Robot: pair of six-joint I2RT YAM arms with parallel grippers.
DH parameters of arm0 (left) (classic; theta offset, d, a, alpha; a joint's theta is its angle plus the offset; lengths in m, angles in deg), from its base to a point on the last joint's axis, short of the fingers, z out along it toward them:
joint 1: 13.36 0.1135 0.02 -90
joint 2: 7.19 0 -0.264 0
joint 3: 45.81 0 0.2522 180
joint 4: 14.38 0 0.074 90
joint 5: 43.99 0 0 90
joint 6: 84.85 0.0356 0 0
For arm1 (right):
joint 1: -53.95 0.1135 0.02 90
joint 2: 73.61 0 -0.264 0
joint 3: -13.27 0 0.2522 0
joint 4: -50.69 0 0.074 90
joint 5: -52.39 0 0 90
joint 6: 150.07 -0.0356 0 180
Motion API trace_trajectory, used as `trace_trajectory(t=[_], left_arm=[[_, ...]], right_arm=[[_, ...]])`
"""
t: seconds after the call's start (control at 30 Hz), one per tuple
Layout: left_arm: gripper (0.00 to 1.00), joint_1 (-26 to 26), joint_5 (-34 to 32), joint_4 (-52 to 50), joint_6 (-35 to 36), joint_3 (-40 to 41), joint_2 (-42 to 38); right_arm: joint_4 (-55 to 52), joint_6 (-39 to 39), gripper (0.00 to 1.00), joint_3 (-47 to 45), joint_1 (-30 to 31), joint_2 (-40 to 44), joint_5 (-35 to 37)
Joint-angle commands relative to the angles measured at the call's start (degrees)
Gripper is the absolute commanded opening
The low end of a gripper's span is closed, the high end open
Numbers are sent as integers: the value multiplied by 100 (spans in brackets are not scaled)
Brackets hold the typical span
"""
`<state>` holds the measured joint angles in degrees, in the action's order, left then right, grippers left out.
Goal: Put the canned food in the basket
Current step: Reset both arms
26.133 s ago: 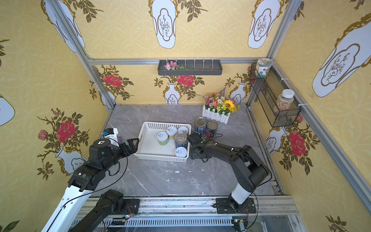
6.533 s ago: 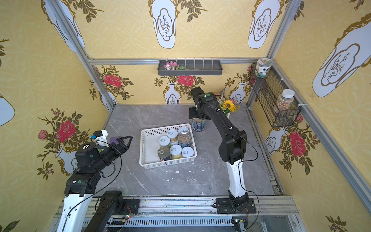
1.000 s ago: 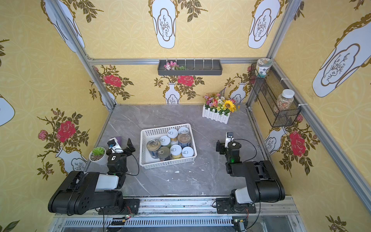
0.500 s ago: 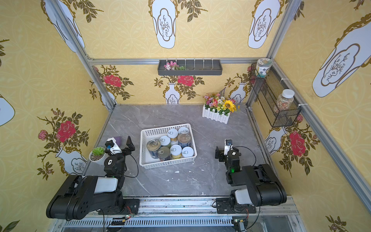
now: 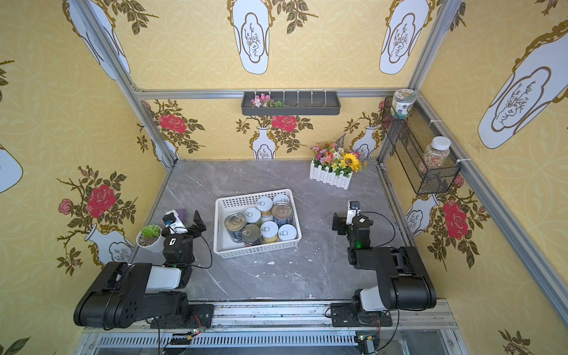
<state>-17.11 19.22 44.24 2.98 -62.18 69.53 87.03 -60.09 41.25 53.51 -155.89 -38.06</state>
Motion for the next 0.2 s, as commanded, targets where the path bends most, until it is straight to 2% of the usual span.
trace_trajectory(t=[0.0, 0.17], left_arm=[[100, 5, -37, 18, -34, -9, 6], [100, 8, -42, 14, -37, -9, 3]], right_arm=[[8, -9, 97, 37, -4, -42, -239], [29, -6, 97, 3, -9, 1, -254]])
